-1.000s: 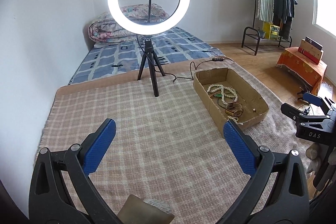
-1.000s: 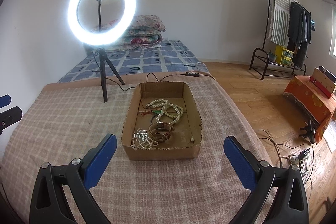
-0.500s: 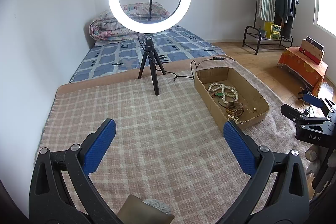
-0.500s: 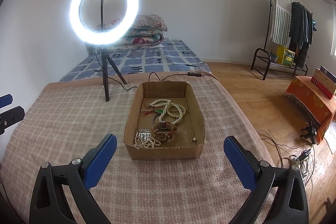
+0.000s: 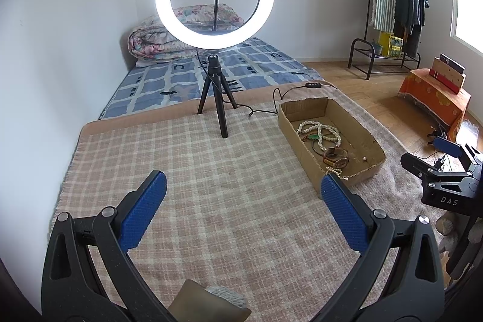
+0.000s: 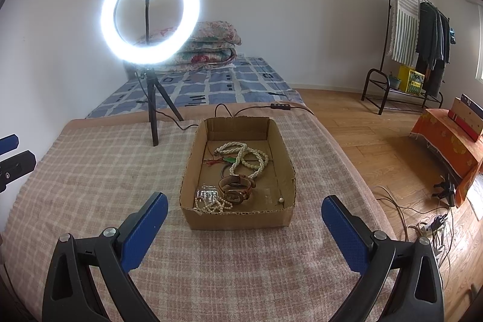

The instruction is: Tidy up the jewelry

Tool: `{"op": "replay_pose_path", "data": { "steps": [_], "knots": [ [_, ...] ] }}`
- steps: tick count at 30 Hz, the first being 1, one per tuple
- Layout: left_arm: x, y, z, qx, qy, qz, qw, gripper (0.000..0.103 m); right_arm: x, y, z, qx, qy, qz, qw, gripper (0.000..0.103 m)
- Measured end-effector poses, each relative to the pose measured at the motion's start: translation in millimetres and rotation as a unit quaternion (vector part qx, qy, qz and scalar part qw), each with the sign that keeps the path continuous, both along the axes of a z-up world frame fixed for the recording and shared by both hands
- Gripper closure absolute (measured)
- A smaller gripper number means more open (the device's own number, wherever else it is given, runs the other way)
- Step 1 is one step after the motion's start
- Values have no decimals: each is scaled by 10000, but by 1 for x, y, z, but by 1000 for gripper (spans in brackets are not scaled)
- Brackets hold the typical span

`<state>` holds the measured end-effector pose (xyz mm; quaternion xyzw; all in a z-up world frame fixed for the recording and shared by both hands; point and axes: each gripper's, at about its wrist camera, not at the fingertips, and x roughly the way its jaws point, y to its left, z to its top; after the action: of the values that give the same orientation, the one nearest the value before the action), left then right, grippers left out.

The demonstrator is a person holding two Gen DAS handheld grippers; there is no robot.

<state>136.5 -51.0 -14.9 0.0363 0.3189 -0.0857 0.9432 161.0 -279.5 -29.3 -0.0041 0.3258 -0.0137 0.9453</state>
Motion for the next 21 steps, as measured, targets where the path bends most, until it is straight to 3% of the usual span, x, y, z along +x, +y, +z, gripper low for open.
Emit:
{"op": "replay_pose_path", "data": {
  "steps": [21],
  "knots": [
    [0, -1, 3, 15, -10, 19, 10000, 0, -1, 3, -3, -15, 34, 55, 10000, 0]
  ]
}}
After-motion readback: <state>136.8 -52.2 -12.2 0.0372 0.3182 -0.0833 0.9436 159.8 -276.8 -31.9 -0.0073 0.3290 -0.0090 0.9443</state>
